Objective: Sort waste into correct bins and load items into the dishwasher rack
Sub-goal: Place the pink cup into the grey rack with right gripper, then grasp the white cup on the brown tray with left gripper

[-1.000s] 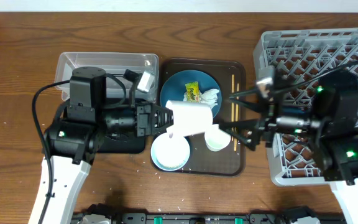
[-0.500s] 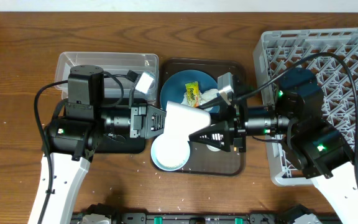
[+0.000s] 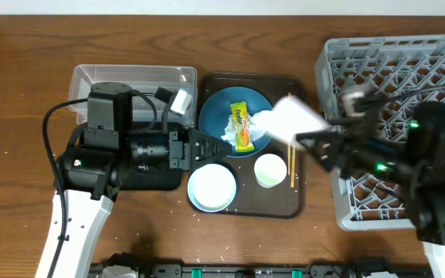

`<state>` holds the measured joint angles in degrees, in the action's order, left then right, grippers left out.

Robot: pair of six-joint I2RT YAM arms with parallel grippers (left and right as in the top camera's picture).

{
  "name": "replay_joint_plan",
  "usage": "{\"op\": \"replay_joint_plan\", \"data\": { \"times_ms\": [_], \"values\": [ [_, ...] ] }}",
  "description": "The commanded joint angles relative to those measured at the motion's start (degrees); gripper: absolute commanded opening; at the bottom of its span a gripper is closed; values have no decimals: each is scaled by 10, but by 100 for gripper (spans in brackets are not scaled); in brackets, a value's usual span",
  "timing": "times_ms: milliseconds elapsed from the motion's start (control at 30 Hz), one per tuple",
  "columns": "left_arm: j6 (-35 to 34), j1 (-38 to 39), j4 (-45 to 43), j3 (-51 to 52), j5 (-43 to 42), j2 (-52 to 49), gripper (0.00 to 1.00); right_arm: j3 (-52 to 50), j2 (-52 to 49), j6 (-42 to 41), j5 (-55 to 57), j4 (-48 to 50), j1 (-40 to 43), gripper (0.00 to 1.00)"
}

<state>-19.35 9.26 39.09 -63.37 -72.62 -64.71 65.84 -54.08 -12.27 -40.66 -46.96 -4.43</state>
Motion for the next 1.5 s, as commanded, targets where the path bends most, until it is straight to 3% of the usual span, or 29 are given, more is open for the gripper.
{"op": "replay_joint_plan", "data": {
  "times_ms": [0, 100, 200, 667, 700, 733, 767, 800, 867, 1033, 1167, 1267, 1333, 1467],
  "values": [
    [12, 1, 20, -9, 75, 3, 86, 4, 15, -52, 215, -59, 85, 38],
    [17, 1, 36, -9, 78, 3, 87, 4, 8, -114, 376, -143, 157, 35],
    [17, 1, 41, -9, 78, 4, 87, 4, -19, -145, 445, -195, 197, 34],
    [17, 1, 44, -9, 78, 4, 87, 4, -249, -141, 404, -237, 210, 41],
    [17, 1, 44, -9, 78, 4, 87, 4, -259, -135, 398, -238, 210, 43],
    [17, 1, 44, -9, 78, 4, 87, 4, -268, -136, 399, -238, 210, 52],
    [17, 1, 44, -9, 78, 4, 88, 4, -275, -136, 403, -238, 210, 71],
    [17, 1, 44, -9, 78, 4, 88, 4, -278, -136, 406, -235, 210, 80],
    [17, 2, 45, -9, 78, 4, 88, 9, -275, -141, 406, -227, 210, 88],
    [18, 3, 45, -9, 82, 4, 88, 53, -242, -113, 361, -226, 205, 90],
    [28, 43, 46, -9, 174, 3, 88, 73, -190, -53, 254, -200, 196, 90],
    [28, 123, 46, -9, 329, -1, 87, 72, -144, -29, 165, -168, 196, 90],
    [28, 191, 46, -9, 453, -16, 87, 72, -123, -31, 155, -162, 196, 90],
    [28, 294, 40, -8, 606, -77, 84, 72, -97, -36, 146, -166, 195, 90]
  ]
}}
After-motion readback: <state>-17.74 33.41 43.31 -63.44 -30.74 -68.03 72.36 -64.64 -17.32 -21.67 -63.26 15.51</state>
